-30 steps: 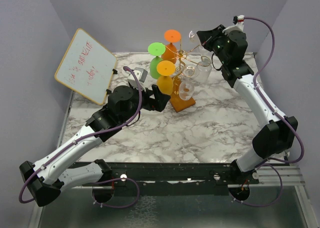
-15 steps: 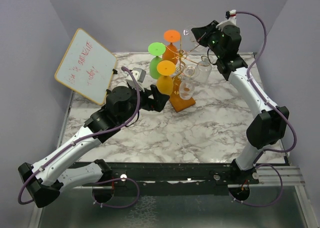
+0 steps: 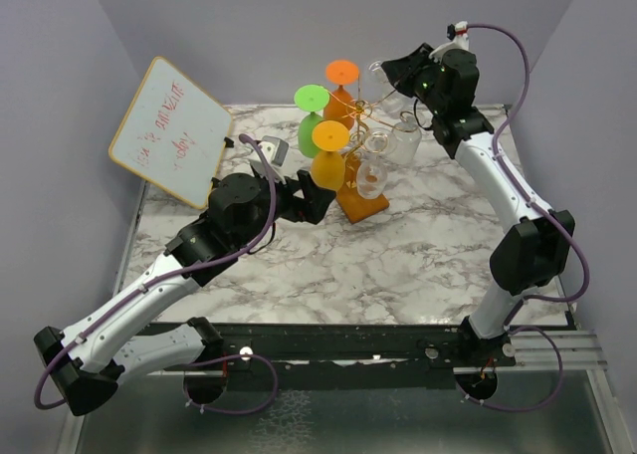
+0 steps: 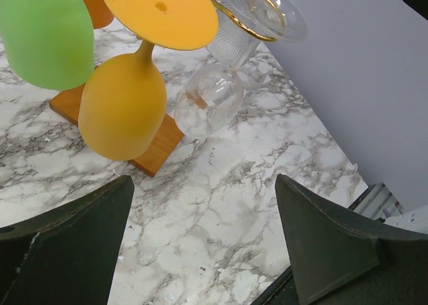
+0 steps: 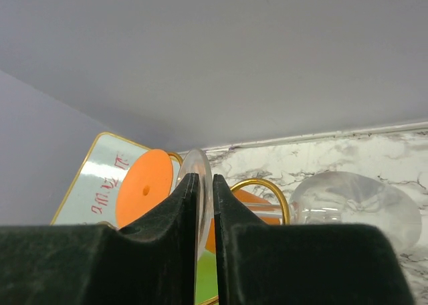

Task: Place the wine glass upside down on the wine glass rack

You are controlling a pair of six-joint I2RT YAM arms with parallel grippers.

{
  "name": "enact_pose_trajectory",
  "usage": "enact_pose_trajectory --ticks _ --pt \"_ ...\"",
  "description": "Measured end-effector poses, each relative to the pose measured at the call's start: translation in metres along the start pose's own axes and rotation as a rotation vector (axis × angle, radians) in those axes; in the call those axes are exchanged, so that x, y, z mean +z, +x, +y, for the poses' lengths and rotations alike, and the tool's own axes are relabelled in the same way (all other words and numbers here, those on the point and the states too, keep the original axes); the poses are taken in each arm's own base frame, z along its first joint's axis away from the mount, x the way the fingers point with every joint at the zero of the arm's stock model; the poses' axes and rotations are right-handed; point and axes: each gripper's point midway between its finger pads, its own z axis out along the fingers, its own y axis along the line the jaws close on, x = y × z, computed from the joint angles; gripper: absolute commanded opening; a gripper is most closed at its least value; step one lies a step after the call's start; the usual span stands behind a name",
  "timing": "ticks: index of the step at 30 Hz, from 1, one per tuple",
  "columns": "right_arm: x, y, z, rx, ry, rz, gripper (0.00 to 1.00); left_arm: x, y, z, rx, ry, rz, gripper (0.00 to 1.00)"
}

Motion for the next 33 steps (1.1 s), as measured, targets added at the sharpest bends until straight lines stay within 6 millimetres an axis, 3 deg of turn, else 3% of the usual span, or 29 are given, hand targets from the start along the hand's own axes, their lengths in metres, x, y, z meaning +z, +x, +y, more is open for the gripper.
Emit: enact_pose_trajectory --ticks 4,10,22,29,33 --pt "0.000 0.001 -0.004 -0.010 0.018 0.014 0.27 -0.001 -0.001 0.000 -0.001 0.000 -0.004 0.88" --pt "0.001 0.002 -0.012 -0.031 0.050 0.030 0.48 -0.003 -0.004 0.000 -0.002 -0.002 -0.013 0.88" --pt "-0.004 -0.002 -0.011 -0.102 0.075 0.068 0.65 -0.003 -0.004 0.002 -0.001 -0.011 -0.016 0.88" --pt "-0.001 -0.021 -0.004 -0.255 0.078 0.095 0.69 -0.003 -0.004 0.002 -0.002 -0.012 -0.016 0.88" --pt "-0.003 -0.019 -0.009 -0.329 0.093 0.129 0.69 -0.003 -0.004 0.002 0.001 -0.013 -0.015 0.88"
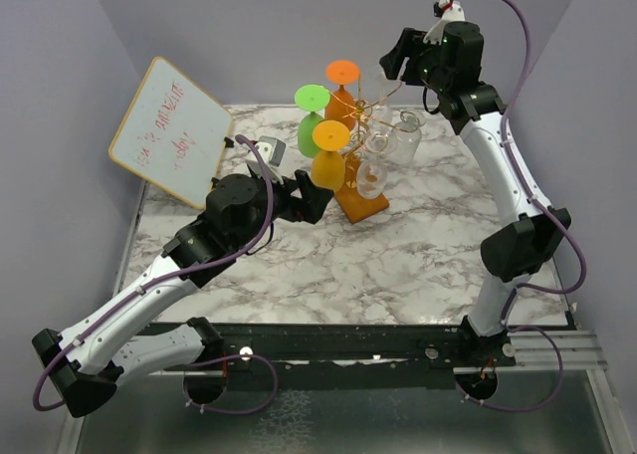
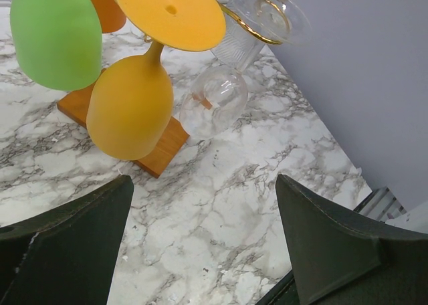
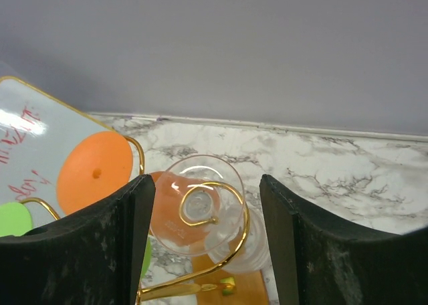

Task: Place the wine glass upside down on the wine glass rack

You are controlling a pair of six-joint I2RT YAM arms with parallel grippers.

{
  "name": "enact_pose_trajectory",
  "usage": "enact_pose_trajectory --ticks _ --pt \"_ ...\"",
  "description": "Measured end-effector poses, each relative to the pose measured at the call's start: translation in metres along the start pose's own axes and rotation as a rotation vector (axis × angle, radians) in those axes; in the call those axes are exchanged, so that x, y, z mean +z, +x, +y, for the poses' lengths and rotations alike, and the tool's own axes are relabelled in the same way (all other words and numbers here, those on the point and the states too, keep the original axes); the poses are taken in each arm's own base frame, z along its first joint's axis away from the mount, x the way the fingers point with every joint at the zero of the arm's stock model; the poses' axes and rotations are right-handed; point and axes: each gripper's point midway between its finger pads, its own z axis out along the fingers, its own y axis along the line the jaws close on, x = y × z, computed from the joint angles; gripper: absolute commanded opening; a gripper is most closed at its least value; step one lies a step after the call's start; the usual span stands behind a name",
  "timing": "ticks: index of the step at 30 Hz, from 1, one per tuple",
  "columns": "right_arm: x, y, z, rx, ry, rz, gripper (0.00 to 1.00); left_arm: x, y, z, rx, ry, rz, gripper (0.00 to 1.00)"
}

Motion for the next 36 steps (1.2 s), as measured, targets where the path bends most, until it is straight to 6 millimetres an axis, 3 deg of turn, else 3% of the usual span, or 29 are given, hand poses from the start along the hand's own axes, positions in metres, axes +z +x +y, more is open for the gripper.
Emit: enact_pose_trajectory --ticks 7,11,14,21,24,29,36 --pt "-0.004 0.012 -0.014 -0.066 0.056 0.043 0.70 -0.001 0.002 0.008 0.020 -0.040 0.006 0.92" --pt "-0.026 0.021 -0.025 -0.080 0.113 0.055 0.70 -0.006 -0.002 0.015 0.033 -0.082 0.009 0.99" --pt "-0.061 0.027 -0.033 -0.085 0.156 0.046 0.71 -0.014 -0.009 0.021 0.044 -0.119 -0.004 0.99" --pt "-0.177 0.030 -0.054 -0.073 0.286 -0.080 0.73 -0.038 -0.029 0.032 0.086 -0.187 -0.051 0.99" --pt "-0.217 0.036 -0.064 -0.051 0.345 -0.122 0.75 -0.049 -0.037 0.038 0.104 -0.219 -0.071 0.99" --pt "-0.261 0.081 -0.089 -0.010 0.462 -0.058 0.84 -0.065 -0.047 0.050 0.141 -0.283 -0.092 0.99" --pt "-0.297 0.130 -0.106 0.040 0.565 0.097 0.87 -0.094 -0.067 0.072 0.215 -0.426 -0.120 0.99"
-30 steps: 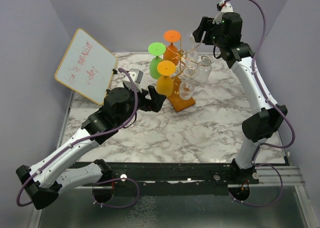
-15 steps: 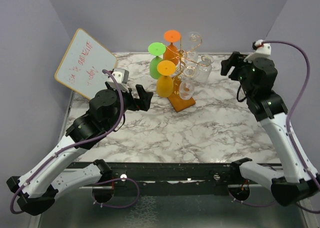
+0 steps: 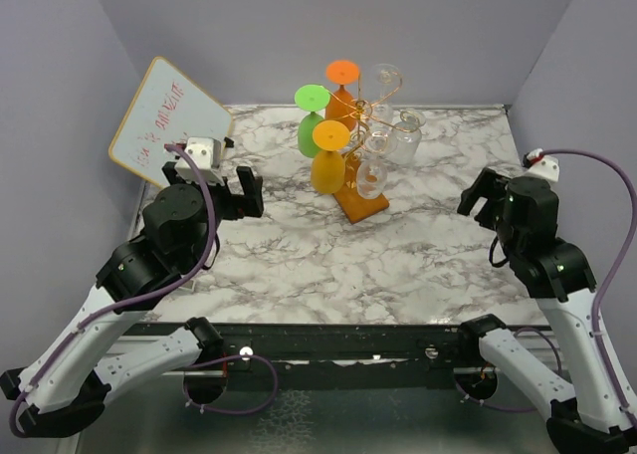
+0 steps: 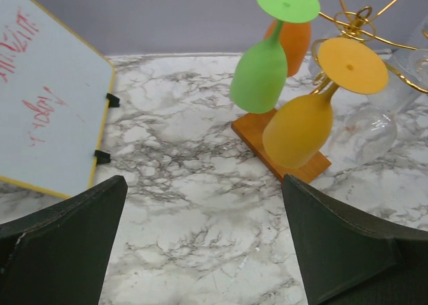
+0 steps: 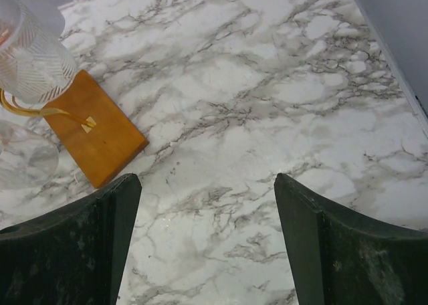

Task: Place the wine glass upside down on the wine glass rack

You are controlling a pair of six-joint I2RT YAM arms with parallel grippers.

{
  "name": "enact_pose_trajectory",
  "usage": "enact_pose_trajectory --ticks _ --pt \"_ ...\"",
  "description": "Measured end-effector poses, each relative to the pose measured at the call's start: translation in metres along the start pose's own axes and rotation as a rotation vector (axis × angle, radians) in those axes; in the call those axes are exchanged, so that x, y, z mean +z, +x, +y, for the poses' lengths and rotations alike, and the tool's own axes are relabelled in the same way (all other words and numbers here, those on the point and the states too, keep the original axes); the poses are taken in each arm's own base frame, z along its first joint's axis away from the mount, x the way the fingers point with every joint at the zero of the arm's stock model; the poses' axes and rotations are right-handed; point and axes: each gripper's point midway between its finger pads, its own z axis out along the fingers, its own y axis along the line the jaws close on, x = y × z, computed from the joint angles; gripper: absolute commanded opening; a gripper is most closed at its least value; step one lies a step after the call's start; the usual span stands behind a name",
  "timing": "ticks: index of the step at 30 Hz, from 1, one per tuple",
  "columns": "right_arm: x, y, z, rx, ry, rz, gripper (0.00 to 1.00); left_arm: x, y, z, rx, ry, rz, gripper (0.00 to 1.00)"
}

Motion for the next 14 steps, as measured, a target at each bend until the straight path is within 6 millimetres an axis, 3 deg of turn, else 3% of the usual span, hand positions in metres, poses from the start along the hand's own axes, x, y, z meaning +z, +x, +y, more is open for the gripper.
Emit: enact_pose_trajectory --ticks 6,11,14 --pt "-0.030 0.004 -0.016 0.021 0.002 -0.005 0.93 -0.018 -0.015 0.029 0.030 -0.100 -0.032 0.99" --pt "-0.058 -0.026 -0.019 0.049 -0.036 -0.104 0.95 -0.028 -0.025 0.039 0.030 -0.134 -0.053 0.99" --pt "-0.065 -0.034 -0.022 0.044 -0.035 -0.135 0.97 -0.030 -0.027 0.042 0.031 -0.145 -0.057 0.99"
